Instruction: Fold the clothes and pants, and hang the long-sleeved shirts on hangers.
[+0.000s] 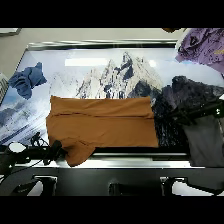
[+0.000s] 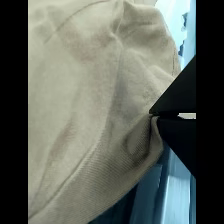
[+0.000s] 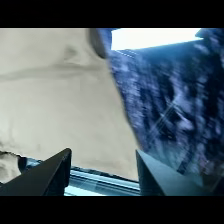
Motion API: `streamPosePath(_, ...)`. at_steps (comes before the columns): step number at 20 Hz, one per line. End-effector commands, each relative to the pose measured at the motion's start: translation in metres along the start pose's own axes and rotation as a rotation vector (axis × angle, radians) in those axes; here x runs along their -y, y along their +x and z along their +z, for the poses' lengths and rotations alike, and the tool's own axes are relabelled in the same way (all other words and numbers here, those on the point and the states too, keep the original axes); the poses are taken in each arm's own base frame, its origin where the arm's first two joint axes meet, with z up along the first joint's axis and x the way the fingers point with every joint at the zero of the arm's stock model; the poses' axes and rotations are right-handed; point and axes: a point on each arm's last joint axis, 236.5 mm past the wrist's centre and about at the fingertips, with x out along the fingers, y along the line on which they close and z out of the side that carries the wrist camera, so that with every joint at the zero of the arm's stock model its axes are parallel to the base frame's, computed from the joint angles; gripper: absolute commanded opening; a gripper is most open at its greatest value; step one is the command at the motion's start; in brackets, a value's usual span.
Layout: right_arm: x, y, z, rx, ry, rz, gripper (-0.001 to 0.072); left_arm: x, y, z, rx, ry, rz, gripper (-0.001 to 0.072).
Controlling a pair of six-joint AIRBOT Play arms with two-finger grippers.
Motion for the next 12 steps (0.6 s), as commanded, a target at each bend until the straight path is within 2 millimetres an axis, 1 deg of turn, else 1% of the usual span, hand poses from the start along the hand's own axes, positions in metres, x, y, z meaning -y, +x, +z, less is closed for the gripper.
streamPosePath(1,0.025,0.025,-0.024,-0.069,0.055,-0.004,0.0474,0.001,0.0,0.0,-0.001,0.002,-0.003,0.0018)
streamPosePath(3,0.035,0.047,-0.045,-0.121,0.077,0.008,0.0475,0.001,0.0,-0.003,-0.011,0.002,-0.002,0.0018)
streamPosePath(5,0.043,0.061,-0.062,-0.162,0.098,0.008,0.0475,0.0,0.0,-0.005,-0.023,0.002,0.0,0.0018)
streamPosePath(8,0.048,0.073,-0.082,-0.213,0.12,0.02,0.0475,0.0,0.0,-0.005,-0.024,0.002,0.0,0.0018)
streamPosePath(10,0.049,0.079,-0.091,-0.234,0.134,0.027,0.0475,0.0,0.0,-0.006,-0.024,0.002,0.0,0.0018)
streamPosePath(12,0.041,0.084,-0.096,-0.24,0.139,0.078,0.0475,0.0,0.0,-0.006,-0.024,0.001,0.0,0.0018)
